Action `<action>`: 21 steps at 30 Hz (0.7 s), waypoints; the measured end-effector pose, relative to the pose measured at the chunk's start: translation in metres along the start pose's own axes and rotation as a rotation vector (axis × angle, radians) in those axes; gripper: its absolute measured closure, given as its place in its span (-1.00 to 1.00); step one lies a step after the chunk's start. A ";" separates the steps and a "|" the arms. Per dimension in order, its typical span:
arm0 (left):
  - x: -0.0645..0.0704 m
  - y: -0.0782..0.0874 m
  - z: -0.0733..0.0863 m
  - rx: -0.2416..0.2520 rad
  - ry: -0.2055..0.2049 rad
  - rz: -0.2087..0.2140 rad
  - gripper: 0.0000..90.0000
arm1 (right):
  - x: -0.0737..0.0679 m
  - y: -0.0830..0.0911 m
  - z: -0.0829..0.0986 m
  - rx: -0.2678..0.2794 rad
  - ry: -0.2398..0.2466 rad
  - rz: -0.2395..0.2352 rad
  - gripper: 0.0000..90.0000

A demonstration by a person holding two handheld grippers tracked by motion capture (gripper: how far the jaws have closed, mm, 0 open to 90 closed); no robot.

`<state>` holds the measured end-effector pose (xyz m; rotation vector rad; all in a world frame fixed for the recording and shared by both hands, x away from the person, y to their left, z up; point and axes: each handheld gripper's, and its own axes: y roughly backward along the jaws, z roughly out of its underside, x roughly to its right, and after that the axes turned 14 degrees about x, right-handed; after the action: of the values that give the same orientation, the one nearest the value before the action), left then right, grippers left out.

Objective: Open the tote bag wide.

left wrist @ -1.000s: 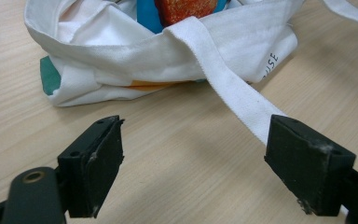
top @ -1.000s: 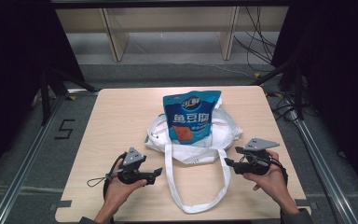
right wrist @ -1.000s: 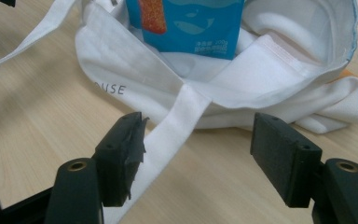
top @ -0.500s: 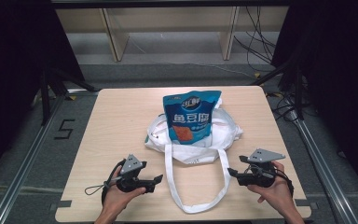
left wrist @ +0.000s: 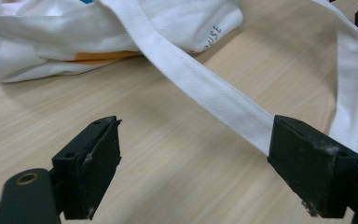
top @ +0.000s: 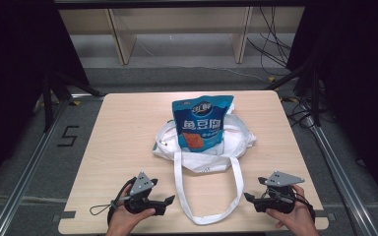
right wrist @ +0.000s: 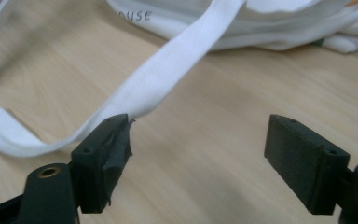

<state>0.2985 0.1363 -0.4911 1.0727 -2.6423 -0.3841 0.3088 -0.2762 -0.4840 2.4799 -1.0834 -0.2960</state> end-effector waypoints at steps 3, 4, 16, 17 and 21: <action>0.005 0.001 0.003 -0.029 -0.030 0.016 -0.64 | -0.005 0.005 0.006 -0.016 -0.027 0.012 -0.56; 0.009 0.000 0.005 -0.026 -0.024 0.010 -0.64 | -0.005 0.007 0.008 -0.020 -0.010 0.002 -0.58; 0.008 0.004 0.013 -0.080 -0.041 -0.019 -0.62 | -0.016 0.022 0.024 -0.060 0.009 0.008 -0.61; 0.007 0.004 0.013 -0.087 -0.051 -0.026 -0.62 | -0.017 0.022 0.024 -0.063 -0.004 0.012 -0.61; 0.005 0.004 0.012 -0.078 -0.056 -0.025 -0.62 | -0.015 0.022 0.024 -0.053 -0.001 0.015 -0.61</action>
<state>0.2881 0.1373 -0.4998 1.0868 -2.6405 -0.5256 0.2758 -0.2852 -0.4950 2.4244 -1.0806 -0.3171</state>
